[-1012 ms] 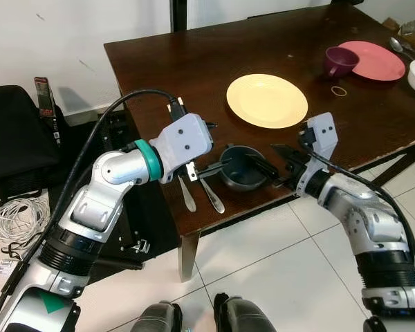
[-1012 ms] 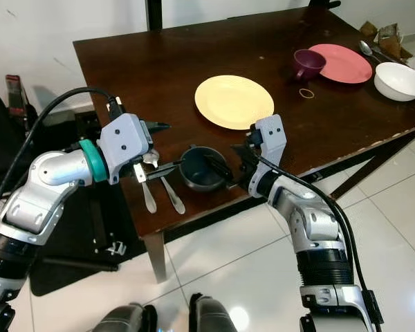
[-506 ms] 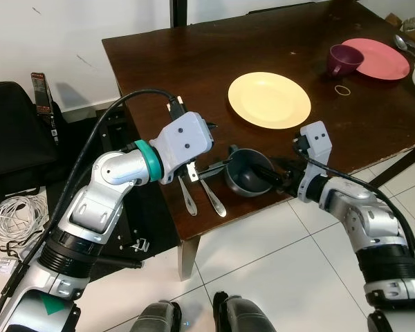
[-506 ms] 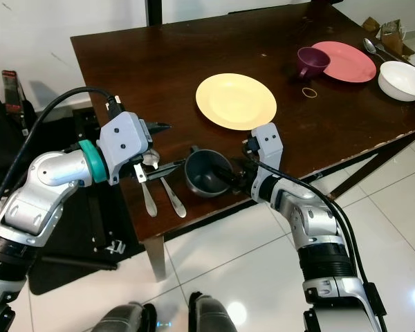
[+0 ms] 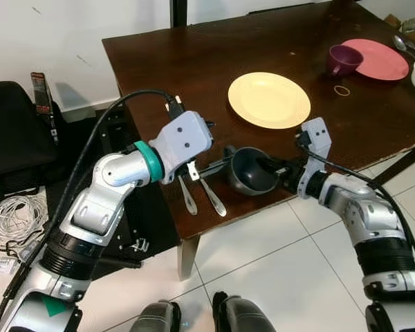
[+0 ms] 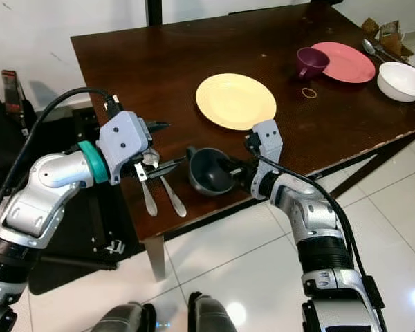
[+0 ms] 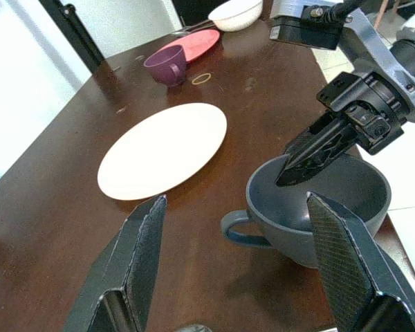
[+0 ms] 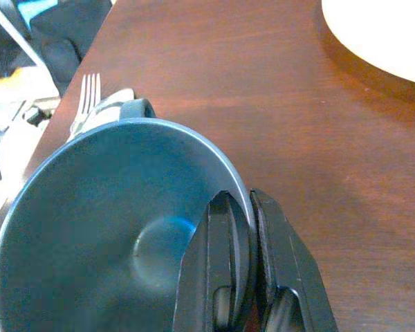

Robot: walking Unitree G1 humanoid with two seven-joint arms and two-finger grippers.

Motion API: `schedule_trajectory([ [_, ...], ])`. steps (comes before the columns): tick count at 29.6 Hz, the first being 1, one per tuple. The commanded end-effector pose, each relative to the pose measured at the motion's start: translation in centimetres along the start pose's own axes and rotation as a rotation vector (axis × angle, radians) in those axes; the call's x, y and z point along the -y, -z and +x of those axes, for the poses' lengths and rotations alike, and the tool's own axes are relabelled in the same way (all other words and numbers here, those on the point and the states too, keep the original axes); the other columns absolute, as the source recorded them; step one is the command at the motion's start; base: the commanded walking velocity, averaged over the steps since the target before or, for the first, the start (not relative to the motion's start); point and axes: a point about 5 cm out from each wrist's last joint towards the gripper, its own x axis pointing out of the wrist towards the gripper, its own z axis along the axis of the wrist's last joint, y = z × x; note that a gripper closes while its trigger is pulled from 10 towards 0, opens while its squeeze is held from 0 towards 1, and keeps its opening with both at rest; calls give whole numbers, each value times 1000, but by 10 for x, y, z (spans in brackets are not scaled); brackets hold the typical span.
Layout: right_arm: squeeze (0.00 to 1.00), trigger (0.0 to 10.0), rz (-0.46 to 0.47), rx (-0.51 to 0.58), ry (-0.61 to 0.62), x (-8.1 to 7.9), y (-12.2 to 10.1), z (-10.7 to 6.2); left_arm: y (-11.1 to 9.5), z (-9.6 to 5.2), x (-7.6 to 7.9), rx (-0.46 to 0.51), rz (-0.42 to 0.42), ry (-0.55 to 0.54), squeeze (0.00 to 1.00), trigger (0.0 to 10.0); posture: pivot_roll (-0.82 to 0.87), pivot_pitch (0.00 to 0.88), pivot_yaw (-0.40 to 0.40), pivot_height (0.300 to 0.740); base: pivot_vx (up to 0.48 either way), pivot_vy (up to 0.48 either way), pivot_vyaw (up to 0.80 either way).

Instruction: Setting the table

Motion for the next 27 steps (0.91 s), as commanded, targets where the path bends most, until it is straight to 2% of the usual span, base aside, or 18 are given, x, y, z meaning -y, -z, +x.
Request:
schedule_trajectory([
  [1,0,0,25,31,20,3,-1,-1,5,0,2,-17,-18,-10,0,10000,9,55,-5,740,0,0,0],
  [8,0,0,38,89,62,6,-7,-5,6,1,0,-18,-27,-38,0,10000,2,46,1,740,0,0,0],
  [9,0,0,28,143,109,7,-13,-9,6,2,-1,-18,-37,-69,0,10000,2,45,1,740,0,0,0],
  [10,0,2745,6,214,160,7,-23,-14,7,3,-5,-17,-59,-117,0,10000,-2,47,4,740,0,0,0],
  [11,0,2745,6,214,160,7,-23,-14,7,3,-5,-17,-59,-117,0,10000,-2,47,4,740,0,0,0],
  [12,0,10000,-25,309,229,4,-36,-21,7,3,-8,-13,-96,-179,0,10000,-5,48,9,740,0,0,0],
  [13,0,10000,-35,404,313,2,-47,-29,8,4,-10,-12,-136,-237,0,10000,-10,49,15,740,0,0,0],
  [14,0,10000,-35,404,313,2,-47,-29,8,4,-10,-12,-136,-237,0,10000,-10,49,15,740,0,0,0],
  [15,0,10000,-37,461,366,1,-53,-34,8,4,-11,-11,-161,-271,0,10000,-10,49,15,740,0,0,0],
  [18,0,10000,-33,515,433,1,-58,-39,9,4,-11,-16,-176,-310,0,10000,-13,51,19,740,0,0,0],
  [20,0,10000,-33,632,577,1,-66,-51,12,3,-14,-24,-210,-401,0,10000,-17,47,25,740,0,0,0],
  [21,0,10000,-33,632,577,1,-66,-51,12,3,-14,-24,-210,-401,0,10000,-17,47,25,740,0,0,0],
  [23,0,10000,-47,678,663,1,-68,-57,11,3,-16,-12,-230,-433,0,10000,-17,44,26,740,-146,0,0],
  [27,0,10000,-33,683,691,3,-67,-58,9,3,-15,1,-231,-430,0,10000,-14,40,25,740,-316,0,0],
])
